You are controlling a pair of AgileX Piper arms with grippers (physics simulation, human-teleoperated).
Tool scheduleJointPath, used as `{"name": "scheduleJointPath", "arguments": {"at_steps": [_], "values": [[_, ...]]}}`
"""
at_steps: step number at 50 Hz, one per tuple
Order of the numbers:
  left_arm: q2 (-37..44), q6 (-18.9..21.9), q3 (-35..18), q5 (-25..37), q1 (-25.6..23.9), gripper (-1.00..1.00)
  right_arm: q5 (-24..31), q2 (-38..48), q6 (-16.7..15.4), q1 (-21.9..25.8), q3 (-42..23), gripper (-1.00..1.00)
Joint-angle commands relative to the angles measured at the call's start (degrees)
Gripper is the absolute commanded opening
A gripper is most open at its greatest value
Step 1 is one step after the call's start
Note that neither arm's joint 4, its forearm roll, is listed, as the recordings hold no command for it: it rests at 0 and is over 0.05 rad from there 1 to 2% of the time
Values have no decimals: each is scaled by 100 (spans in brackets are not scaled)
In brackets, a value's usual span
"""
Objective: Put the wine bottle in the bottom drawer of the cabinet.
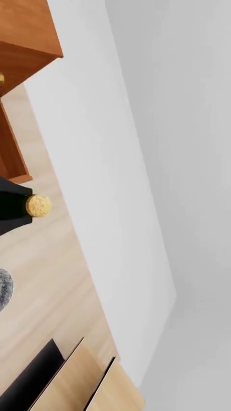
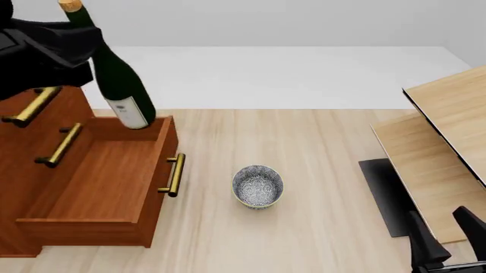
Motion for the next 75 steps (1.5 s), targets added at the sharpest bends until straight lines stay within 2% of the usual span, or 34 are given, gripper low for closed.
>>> {"name": "scheduleJointPath", "arguments": {"at_steps": [1, 6, 8, 10, 15, 20, 22, 24, 27, 28, 30, 31, 32, 33, 36, 38, 42, 44, 45, 46, 48, 60, 62, 63, 64, 65, 67, 70, 74, 75], "values": [[-526, 163, -212, 729, 268, -100, 0, 1, -6, 1, 0, 100], [-528, -53, -480, 1089, 485, -100, 7, -4, -18, 4, 0, 100], [-549, -34, -524, 1202, 415, -100, 2, 7, -23, 8, 0, 100], [-484, -256, -672, 1423, 483, -100, 3, 3, -6, -4, 0, 100], [-447, -88, -916, 1681, 384, -100, 4, 0, -30, 15, 0, 100], [-186, -213, -1100, 2138, 433, -100, 13, -12, -28, 9, 0, 100], [-225, -146, -1145, 2105, 451, -100, 10, -10, -28, 11, 0, 100], [-82, -408, -1077, 2199, 506, -100, 5, -5, -29, 12, 0, 100], [-75, -249, -939, 2156, 581, -100, 6, -4, -31, 17, 0, 100], [-23, -423, -925, 2211, 591, -100, 5, -4, -30, 16, 0, 100], [-25, -239, -936, 2189, 646, -100, 7, -5, -35, 22, 0, 100], [55, -442, -962, 2276, 645, -100, 9, -7, -38, 21, 0, 100], [82, -441, -977, 2288, 644, -100, 10, -6, -41, 21, 0, 100], [72, -312, -969, 2250, 660, -100, 10, -5, -41, 22, 0, 100], [203, -269, -1007, 2334, 684, -100, 7, -4, -35, 22, 0, 100], [301, -403, -1049, 2426, 671, -100, 9, -5, -40, 24, 0, 100], [413, -243, -1078, 2469, 633, -100, 17, -10, -50, 29, 0, 100], [471, -374, -1162, 2491, 720, -100, 11, -7, -39, 20, 0, 100], [521, -122, -1153, 2516, 724, -100, 10, -5, -40, 19, 0, 100], [529, -251, -1185, 2508, 765, -100, 13, -8, -42, 17, 0, 100], [559, -96, -1163, 2545, 745, -100, 15, -4, -54, 28, 0, 100], [959, -209, -1592, 2770, 967, -100, 20, -9, -50, 23, 0, 100], [997, 124, -1559, 2781, 926, -100, 19, -8, -52, 21, 0, 100], [1053, -49, -1603, 2819, 932, -100, 19, -11, -51, 19, 0, 100], [1125, -64, -1690, 2831, 1006, -100, 15, -3, -58, 25, 0, 100], [1169, 95, -1708, 2813, 1103, -100, 15, 3, -65, 34, 0, 100], [1245, -32, -1747, 2869, 1096, -100, 25, -11, -55, 23, 0, 100], [1310, 43, -1732, 2868, 1134, -100, 17, -3, -60, 21, 0, 100], [1418, -143, -1746, 2896, 1171, -100, 21, -5, -54, 20, 0, 100], [1404, -86, -1717, 2870, 1175, -100, 23, -6, -54, 19, 0, 100]]}}
